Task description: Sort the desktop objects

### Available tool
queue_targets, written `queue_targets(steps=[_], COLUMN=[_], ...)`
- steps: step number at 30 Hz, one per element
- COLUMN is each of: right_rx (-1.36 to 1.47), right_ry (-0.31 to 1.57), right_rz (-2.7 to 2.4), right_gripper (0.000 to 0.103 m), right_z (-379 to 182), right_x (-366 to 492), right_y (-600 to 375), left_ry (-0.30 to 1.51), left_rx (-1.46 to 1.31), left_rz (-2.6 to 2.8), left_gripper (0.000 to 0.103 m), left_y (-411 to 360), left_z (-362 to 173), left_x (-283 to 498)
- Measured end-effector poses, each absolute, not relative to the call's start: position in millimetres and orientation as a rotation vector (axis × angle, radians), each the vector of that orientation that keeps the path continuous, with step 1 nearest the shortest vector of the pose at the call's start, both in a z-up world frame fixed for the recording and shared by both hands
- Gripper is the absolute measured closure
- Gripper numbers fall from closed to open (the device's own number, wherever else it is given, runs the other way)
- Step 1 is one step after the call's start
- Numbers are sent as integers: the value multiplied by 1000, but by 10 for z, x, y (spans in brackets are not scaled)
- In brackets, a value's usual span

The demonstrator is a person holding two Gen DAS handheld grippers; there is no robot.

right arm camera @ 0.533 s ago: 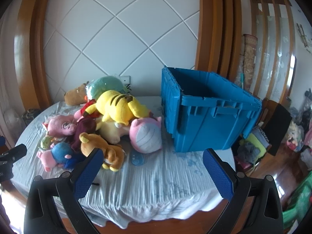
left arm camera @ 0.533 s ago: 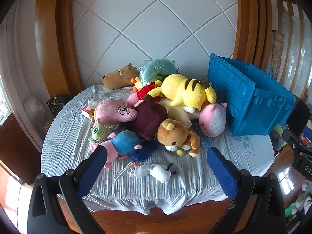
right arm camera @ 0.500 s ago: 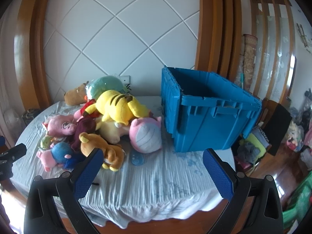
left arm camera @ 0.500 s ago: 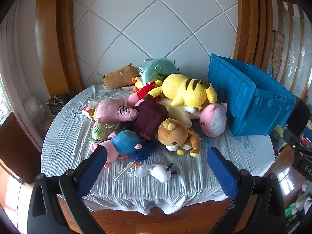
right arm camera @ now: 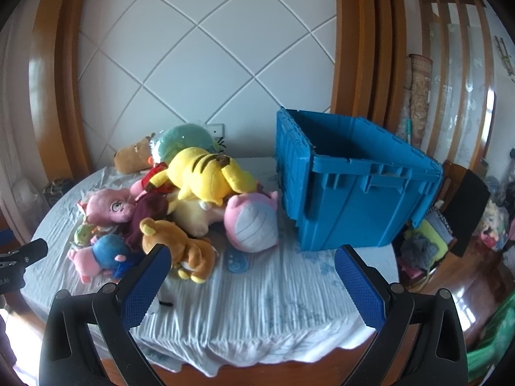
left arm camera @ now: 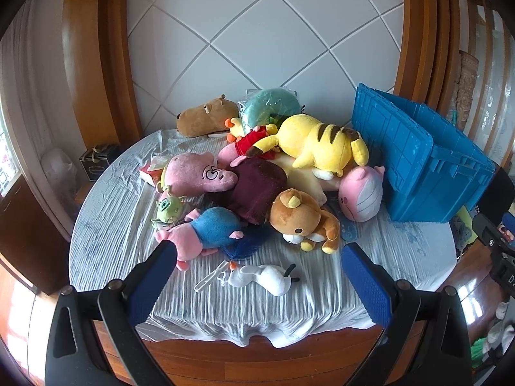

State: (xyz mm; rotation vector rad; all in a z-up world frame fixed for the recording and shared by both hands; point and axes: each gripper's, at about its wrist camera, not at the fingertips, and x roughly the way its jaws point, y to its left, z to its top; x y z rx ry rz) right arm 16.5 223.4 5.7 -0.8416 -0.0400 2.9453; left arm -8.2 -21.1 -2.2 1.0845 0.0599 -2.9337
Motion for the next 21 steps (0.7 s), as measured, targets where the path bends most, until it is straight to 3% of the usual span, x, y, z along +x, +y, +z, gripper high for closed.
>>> queue_targets(steps=[21], right_rx=[-849], right_ry=[-36], right_rz=[2946], right_gripper=[0], right_z=[52], right_x=[139], right_y=[2242], left_ry=[67], left_rx=[1067], left_rz=[-2927], left_gripper=[0], left_y=[-245], left_z=[-65], left_x=[-78])
